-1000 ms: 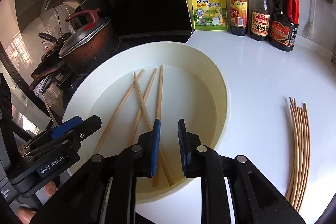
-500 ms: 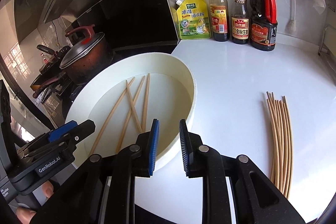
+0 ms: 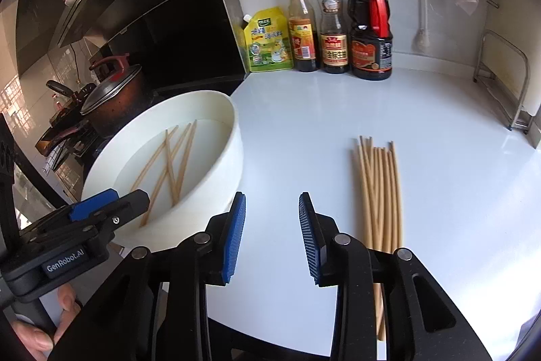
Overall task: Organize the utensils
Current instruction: 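Move both open grippers back toward the chopstick bundle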
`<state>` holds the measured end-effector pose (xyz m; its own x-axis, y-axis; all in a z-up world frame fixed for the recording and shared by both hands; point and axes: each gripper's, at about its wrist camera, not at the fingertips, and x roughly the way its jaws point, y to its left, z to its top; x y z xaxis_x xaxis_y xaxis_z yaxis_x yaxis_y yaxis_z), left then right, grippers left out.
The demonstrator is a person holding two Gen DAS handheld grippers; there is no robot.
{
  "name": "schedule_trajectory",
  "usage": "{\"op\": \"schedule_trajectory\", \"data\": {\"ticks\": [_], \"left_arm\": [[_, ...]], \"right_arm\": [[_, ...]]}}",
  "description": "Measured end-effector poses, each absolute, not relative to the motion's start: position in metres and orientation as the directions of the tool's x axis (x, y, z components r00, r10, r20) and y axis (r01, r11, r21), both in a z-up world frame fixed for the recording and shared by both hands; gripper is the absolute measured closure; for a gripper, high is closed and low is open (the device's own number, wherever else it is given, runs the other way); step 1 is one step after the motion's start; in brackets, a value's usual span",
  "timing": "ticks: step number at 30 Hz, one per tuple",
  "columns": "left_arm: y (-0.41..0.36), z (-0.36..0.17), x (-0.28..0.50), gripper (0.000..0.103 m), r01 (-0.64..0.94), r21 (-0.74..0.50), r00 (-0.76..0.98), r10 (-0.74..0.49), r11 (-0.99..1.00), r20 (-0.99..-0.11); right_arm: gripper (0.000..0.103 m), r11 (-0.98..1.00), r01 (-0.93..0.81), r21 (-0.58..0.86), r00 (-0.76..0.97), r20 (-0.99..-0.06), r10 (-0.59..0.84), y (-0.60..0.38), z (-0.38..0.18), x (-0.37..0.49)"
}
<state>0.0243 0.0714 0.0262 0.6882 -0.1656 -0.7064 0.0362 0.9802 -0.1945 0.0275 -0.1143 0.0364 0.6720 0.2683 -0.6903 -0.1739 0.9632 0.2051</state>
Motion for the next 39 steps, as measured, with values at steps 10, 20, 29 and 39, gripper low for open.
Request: {"op": "schedule_trajectory", "data": {"ticks": [10, 20, 29, 39], "left_arm": [[0.016, 0.014, 0.015, 0.033, 0.137, -0.186, 0.645, -0.230, 0.973, -0.729], [-0.023, -0.002, 0.018, 0.029, 0.178, -0.176, 0.607, -0.249, 0.968, -0.754], [-0.037, -0.019, 0.026, 0.029, 0.190, -0.166, 0.568, -0.246, 0.968, -0.785], [-0.043, -0.029, 0.035, 0.029, 0.185, -0.176, 0.542, -0.249, 0.967, -0.802]], "right_arm": [[0.066, 0.984, -0.041, 0.172, 0.672, -0.724, 0.155, -0.184, 0.012, 0.001], [0.065, 0.991, -0.001, 0.131, 0.634, -0.766, 0.102, -0.217, -0.015, 0.012], [0.065, 0.994, -0.017, 0.110, 0.593, -0.799, 0.099, -0.214, -0.035, 0.040], [0.065, 0.998, 0.000, 0.061, 0.558, -0.828, 0.051, -0.217, -0.048, 0.059]]}}
